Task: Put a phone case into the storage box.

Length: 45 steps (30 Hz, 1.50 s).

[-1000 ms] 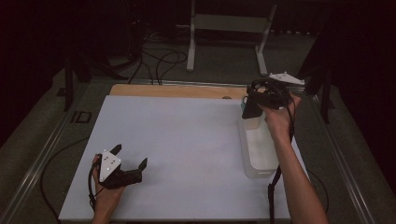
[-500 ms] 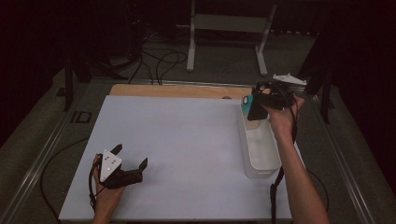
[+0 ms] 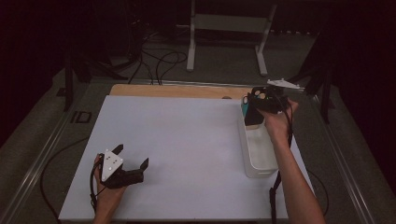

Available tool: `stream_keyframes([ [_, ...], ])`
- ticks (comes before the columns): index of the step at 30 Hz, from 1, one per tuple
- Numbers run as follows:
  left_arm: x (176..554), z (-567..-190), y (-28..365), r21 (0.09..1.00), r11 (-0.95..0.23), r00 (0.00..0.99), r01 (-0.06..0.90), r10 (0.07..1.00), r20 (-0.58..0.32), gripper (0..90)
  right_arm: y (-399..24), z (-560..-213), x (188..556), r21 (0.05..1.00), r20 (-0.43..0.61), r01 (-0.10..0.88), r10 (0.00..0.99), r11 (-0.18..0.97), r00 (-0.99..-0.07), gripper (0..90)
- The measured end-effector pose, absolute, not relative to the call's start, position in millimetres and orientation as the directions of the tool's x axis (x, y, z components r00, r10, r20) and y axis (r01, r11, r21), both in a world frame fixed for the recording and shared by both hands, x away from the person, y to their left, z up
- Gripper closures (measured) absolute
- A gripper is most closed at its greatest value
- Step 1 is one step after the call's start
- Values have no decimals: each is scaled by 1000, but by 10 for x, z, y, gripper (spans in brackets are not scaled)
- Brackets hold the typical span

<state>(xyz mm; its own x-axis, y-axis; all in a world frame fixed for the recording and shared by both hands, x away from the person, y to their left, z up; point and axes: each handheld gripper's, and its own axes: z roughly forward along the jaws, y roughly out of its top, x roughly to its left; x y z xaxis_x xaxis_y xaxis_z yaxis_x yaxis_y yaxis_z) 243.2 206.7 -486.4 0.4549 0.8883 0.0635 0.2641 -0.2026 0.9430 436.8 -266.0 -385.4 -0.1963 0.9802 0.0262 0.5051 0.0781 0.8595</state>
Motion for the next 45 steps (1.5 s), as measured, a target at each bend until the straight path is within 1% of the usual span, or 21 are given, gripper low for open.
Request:
stream_keyframes([
  [1,2430,-4861,2067,940,-213,443,266,893,77,2,-2654,-3870,4365,857,22,509,981,81,-193,135],
  [3,2424,-4840,2091,949,-179,444,258,895,49,2,-2642,-3890,4378,846,17,525,981,87,-191,135],
  [6,2429,-4825,2106,955,-161,435,251,900,38,2,-2637,-3907,4402,839,20,539,985,76,-170,135],
  [8,2441,-4839,2103,951,-172,431,258,901,46,2,-2628,-3923,4421,837,18,541,985,78,-170,135],
  [11,2448,-4847,2091,949,-178,436,259,899,50,2,-2612,-3971,4449,825,-15,555,987,103,-160,135],
  [20,2446,-4848,2081,949,-185,435,255,899,59,2,-2658,-4109,4524,810,-2,579,988,91,-152,134],
  [25,2444,-4847,2082,948,-191,438,253,897,63,1,-2674,-4156,4545,810,11,582,989,78,-148,134],
  [45,2443,-4835,2089,950,-191,437,247,897,66,2,-2642,-4282,4615,803,2,590,990,84,-143,132],
])
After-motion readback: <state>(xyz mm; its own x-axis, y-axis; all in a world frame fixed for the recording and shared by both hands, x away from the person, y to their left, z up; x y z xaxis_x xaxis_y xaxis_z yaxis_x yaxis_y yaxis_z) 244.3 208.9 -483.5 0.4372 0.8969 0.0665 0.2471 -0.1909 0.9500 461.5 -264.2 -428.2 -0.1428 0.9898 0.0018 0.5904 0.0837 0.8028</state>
